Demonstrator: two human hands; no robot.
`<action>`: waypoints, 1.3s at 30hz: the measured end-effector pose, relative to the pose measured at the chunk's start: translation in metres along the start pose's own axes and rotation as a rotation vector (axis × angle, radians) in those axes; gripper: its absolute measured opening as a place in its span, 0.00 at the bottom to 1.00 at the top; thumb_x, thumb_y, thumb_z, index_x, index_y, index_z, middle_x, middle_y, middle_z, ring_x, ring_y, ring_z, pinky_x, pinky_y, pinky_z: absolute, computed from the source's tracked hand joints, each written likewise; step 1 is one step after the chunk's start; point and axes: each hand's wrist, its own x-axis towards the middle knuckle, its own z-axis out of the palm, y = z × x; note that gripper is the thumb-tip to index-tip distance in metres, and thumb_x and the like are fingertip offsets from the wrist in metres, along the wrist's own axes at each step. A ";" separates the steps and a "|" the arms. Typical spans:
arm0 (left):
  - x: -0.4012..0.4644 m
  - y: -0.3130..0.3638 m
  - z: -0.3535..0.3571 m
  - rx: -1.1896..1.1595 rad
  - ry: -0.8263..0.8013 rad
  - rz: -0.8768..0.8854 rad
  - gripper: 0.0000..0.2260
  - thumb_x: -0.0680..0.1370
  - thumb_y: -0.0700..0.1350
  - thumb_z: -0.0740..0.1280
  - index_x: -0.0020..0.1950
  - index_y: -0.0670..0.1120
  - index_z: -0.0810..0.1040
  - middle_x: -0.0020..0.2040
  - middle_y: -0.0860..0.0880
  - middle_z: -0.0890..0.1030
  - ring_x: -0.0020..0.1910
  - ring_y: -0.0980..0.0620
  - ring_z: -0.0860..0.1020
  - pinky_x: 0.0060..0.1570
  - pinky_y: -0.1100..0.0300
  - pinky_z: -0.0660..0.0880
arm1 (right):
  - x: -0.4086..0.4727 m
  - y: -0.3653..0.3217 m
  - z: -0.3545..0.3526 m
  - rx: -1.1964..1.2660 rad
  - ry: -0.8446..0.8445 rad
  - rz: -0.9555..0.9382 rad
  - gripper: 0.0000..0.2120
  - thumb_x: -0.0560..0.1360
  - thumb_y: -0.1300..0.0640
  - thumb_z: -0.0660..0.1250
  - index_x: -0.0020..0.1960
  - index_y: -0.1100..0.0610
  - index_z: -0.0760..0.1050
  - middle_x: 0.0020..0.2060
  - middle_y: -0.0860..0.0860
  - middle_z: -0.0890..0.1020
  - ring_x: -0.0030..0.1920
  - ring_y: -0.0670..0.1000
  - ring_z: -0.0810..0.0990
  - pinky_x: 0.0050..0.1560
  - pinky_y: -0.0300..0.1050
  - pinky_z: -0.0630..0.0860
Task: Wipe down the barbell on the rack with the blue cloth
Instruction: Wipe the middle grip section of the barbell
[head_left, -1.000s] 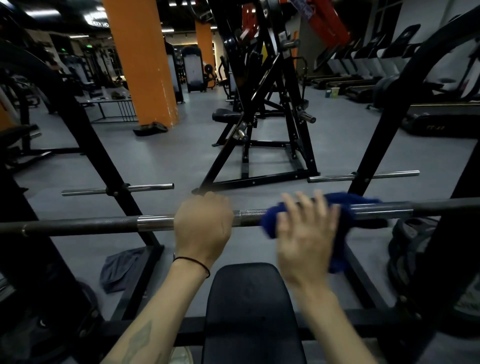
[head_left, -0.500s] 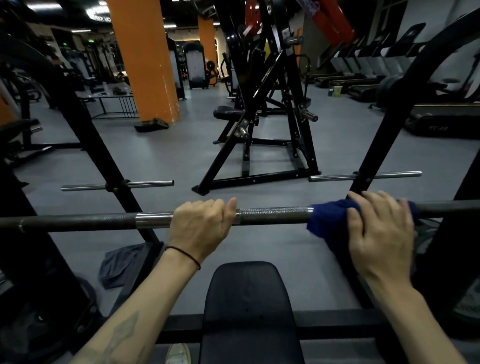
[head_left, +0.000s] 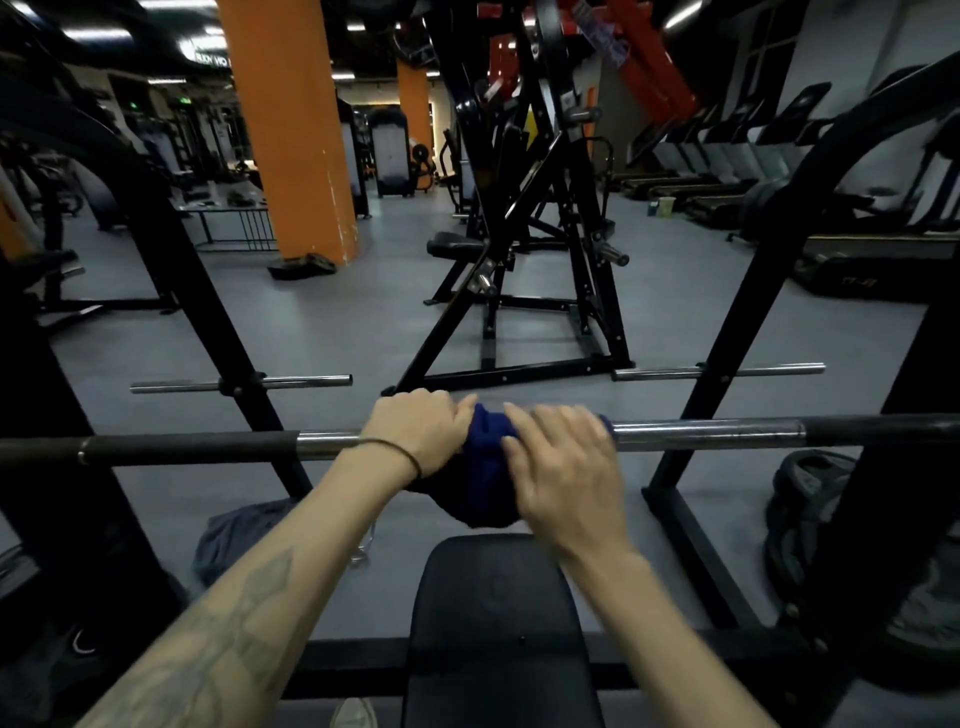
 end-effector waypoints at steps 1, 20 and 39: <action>-0.007 -0.002 0.007 0.064 0.145 0.034 0.24 0.85 0.57 0.49 0.50 0.46 0.82 0.49 0.42 0.84 0.50 0.40 0.82 0.44 0.53 0.72 | -0.003 0.022 -0.007 -0.024 0.000 0.011 0.22 0.86 0.46 0.52 0.68 0.54 0.78 0.54 0.52 0.81 0.57 0.58 0.77 0.68 0.56 0.68; -0.031 -0.006 0.054 -0.028 0.735 0.122 0.17 0.84 0.47 0.53 0.38 0.47 0.72 0.34 0.48 0.74 0.34 0.46 0.71 0.39 0.51 0.66 | -0.015 -0.015 0.007 0.001 0.012 -0.020 0.23 0.85 0.46 0.54 0.78 0.50 0.69 0.71 0.54 0.75 0.74 0.58 0.70 0.79 0.56 0.57; -0.029 0.003 0.059 -0.053 0.770 0.044 0.16 0.83 0.46 0.55 0.37 0.46 0.73 0.35 0.48 0.75 0.34 0.46 0.72 0.41 0.50 0.68 | -0.019 -0.037 0.014 0.064 0.094 0.173 0.22 0.85 0.48 0.54 0.78 0.50 0.69 0.74 0.54 0.72 0.79 0.59 0.63 0.81 0.59 0.49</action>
